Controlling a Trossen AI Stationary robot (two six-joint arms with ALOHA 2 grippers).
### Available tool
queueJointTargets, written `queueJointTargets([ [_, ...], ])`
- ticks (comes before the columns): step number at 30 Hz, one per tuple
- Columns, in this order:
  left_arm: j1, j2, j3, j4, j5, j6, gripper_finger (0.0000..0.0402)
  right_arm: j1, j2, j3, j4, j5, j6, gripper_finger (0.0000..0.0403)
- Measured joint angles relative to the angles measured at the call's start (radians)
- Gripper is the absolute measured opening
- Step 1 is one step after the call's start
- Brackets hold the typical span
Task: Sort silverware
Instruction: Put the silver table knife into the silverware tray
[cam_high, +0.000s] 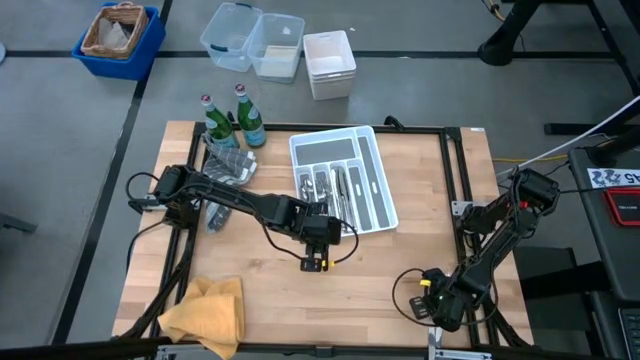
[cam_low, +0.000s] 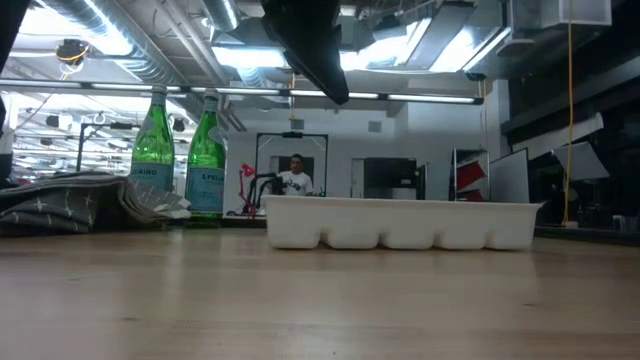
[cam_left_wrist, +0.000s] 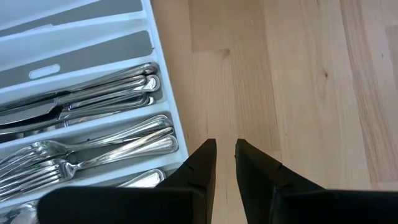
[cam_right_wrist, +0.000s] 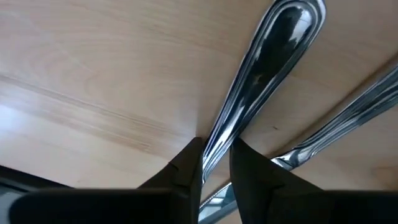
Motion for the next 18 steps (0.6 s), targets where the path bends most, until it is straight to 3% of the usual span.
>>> queueJointTargets([
  [8,0.0,0.0,0.0,0.0,0.0,-0.008,0.0049,-0.001,0.003,0.0,0.022,0.145,-0.005,0.0028],
  [12,0.0,0.0,0.0,-0.001,0.0,-0.008,0.0049,-0.003,0.004,-0.001,0.022,0.244,-0.002,0.0024],
  [18,0.0,0.0,0.0,-0.001,0.0,-0.008,0.0049,-0.059,0.004,-0.002,0.011,0.303,-0.035,0.0023],
])
